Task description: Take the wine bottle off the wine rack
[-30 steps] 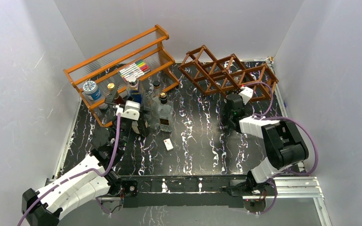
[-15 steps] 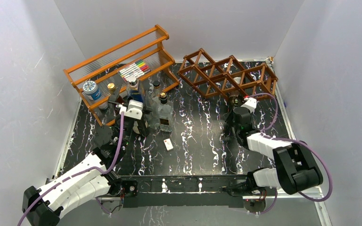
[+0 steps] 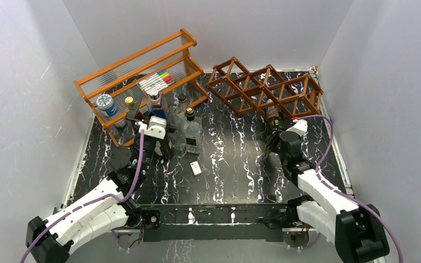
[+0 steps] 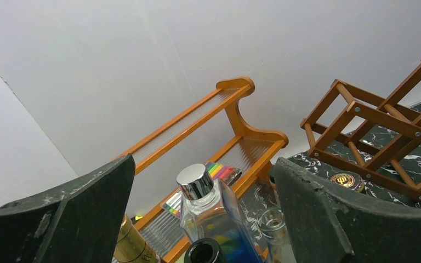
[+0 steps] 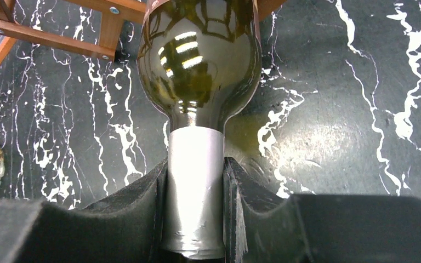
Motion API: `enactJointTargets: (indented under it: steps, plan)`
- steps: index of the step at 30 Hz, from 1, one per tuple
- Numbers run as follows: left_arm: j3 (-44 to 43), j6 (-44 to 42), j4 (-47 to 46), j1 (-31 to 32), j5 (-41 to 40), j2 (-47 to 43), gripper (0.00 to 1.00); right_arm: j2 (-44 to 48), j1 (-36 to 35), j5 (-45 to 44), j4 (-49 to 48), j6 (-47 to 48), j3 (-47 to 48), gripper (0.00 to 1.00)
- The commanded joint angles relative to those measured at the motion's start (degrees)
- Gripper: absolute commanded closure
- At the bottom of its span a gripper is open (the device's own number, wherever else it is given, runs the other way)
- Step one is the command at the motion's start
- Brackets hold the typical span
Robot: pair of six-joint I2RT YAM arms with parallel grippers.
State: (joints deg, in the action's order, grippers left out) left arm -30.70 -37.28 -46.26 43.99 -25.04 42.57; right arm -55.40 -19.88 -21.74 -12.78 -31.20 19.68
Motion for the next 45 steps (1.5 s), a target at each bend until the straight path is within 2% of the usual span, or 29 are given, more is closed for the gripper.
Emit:
enactJointTargets:
  steps: [1,3,10,26,38,45]
  plan:
    - [-0.5,0.8,-2.4,-0.2,0.7,-0.4,0.03,5.2,-0.1,1.2,4.4,-3.2,0.8,1.0]
    - [-0.6,0.9,-2.3,-0.2,0.7,-0.4,0.03,7.5,-0.2,1.3,7.4,-5.1,-1.6,1.0]
    - [-0.7,1.4,-2.0,-0.2,0.8,0.1,0.03,16.6,-0.2,2.6,18.2,-8.2,-0.6,1.0]
    - [-0.9,1.4,-1.6,-0.2,0.8,0.8,0.03,22.4,-0.2,3.5,48.2,-10.7,19.5,1.0]
    - [-1.7,3.5,-0.3,-0.2,0.4,2.4,0.03,25.1,-0.2,5.9,58.5,-14.2,26.6,1.0]
    - [-3.5,7.0,2.3,-0.1,1.2,2.5,0.02,22.1,-0.1,9.9,61.5,-9.7,31.6,1.0]
